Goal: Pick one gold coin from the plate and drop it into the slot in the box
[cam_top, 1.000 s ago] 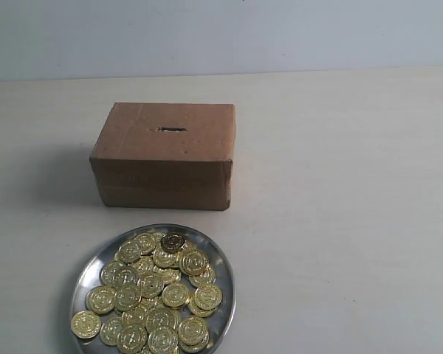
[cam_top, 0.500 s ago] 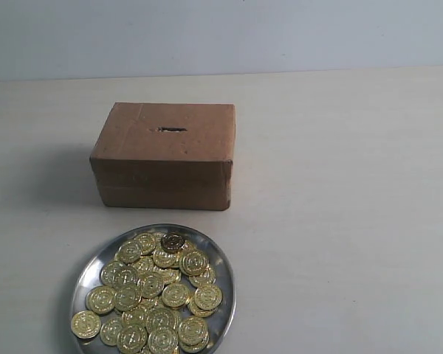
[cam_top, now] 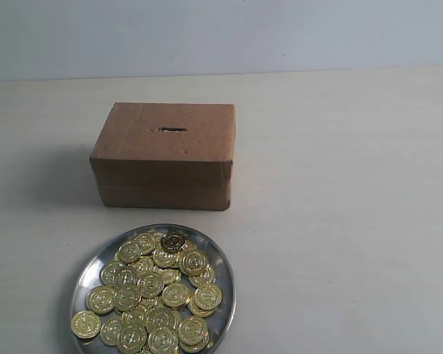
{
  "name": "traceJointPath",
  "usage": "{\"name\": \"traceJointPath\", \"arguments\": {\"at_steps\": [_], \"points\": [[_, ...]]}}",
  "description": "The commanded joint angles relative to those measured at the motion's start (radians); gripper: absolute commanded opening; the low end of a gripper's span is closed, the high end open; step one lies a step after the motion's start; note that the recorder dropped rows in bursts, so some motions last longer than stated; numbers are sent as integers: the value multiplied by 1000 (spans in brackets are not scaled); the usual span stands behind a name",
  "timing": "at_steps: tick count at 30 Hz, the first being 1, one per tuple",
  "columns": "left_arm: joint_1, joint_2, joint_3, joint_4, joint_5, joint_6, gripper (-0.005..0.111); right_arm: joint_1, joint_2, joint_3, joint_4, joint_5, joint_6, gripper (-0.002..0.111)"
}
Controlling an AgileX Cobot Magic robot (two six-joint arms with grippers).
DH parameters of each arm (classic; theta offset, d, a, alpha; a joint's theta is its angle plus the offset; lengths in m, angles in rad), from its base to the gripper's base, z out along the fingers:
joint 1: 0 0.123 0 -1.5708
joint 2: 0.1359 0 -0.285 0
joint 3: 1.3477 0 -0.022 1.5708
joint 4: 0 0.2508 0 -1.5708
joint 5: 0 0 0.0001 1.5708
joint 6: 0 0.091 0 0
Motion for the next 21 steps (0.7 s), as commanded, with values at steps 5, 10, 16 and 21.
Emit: {"name": "traceJointPath", "arguments": {"at_steps": [5,10,16,21], "points": [[6,-4,1,-92,299,-704,0,-5,-4,4,3,50,0,0],[6,-4,1,-120,417,-1106,0,-5,-4,4,6,56,0,0],[6,-4,1,-120,406,-1398,0,-5,-4,4,6,182,-4,0],[6,-4,1,-120,385,-1506,0,-5,-4,4,31,321,-8,0]]}}
